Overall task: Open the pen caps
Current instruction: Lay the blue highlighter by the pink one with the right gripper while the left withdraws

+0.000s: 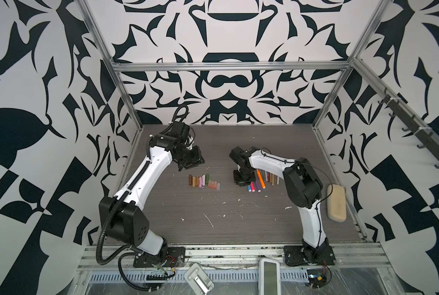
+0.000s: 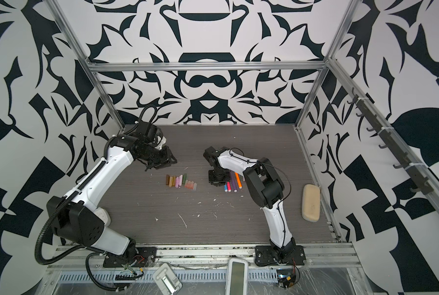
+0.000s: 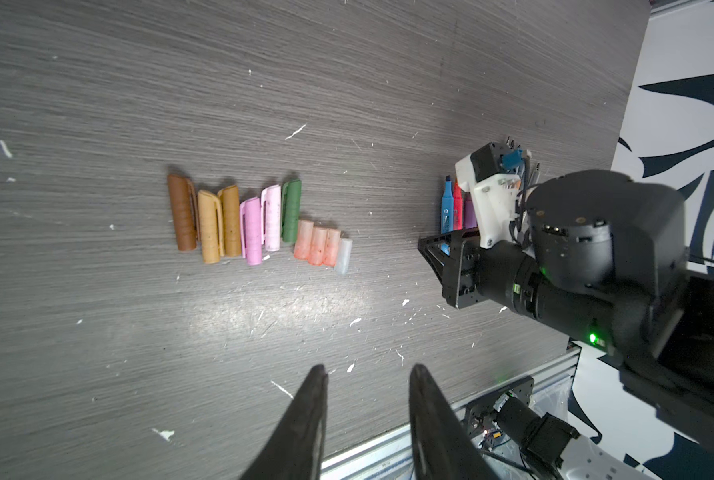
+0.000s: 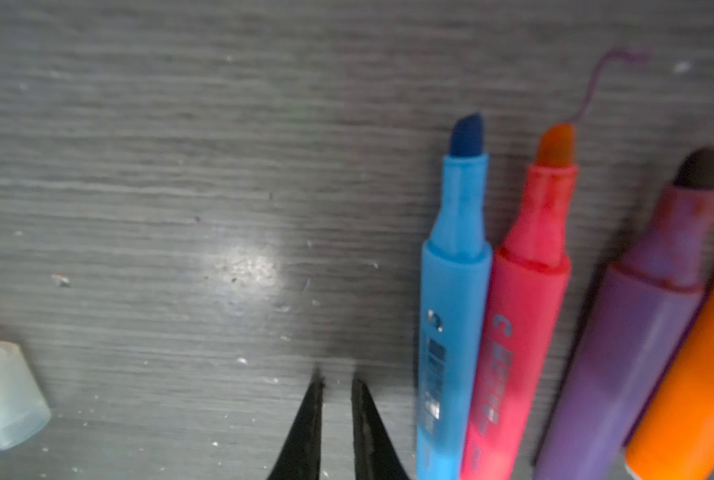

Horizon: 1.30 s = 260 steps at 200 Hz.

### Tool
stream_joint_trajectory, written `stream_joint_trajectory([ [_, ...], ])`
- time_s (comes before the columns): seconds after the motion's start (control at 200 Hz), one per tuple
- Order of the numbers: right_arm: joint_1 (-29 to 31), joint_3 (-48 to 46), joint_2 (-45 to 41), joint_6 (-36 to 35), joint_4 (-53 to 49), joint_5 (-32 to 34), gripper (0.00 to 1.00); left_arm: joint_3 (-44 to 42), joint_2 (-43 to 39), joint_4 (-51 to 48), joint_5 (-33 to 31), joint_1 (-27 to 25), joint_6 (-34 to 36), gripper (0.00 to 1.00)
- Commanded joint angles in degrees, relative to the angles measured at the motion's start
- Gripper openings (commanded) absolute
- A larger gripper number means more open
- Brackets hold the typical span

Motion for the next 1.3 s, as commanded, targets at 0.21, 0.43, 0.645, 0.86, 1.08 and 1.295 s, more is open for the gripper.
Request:
stream_joint_trajectory([
  [0.21, -1.1, 0.2, -1.5, -0.5, -3.5, 6.2, 0.31, -0.4, -0.7, -2.2, -0.4, 0.7, 0.5, 0.37],
  [0.43, -1.7, -1.0, -2.5, -0.9, -3.9, 7.7, 0.38, 0.7, 0.4, -2.4, -0.3, 0.9, 0.8, 0.37],
  [0.645, -2.0, -1.4, -2.9, -1.8, -4.8, 9.6, 0.45, 1.0, 1.2, -1.8, 0.7, 1.0, 0.2, 0.36],
  [0.86, -2.8, -1.8, -3.5, -2.1, -4.8, 10.1, 0.50, 1.2, 1.4, -1.9, 0.7, 1.1, 0.0, 0.36],
  [1.08, -3.4, -1.8, -3.6, -2.6, -4.5, 9.8, 0.51, 1.1, 1.1, -1.3, 0.7, 1.1, -0.7, 0.36],
  [1.295, -3.7, -1.8, -3.7, -2.9, -4.6, 9.5, 0.51, 0.9, 1.1, -0.9, 0.8, 1.1, -1.2, 0.36],
])
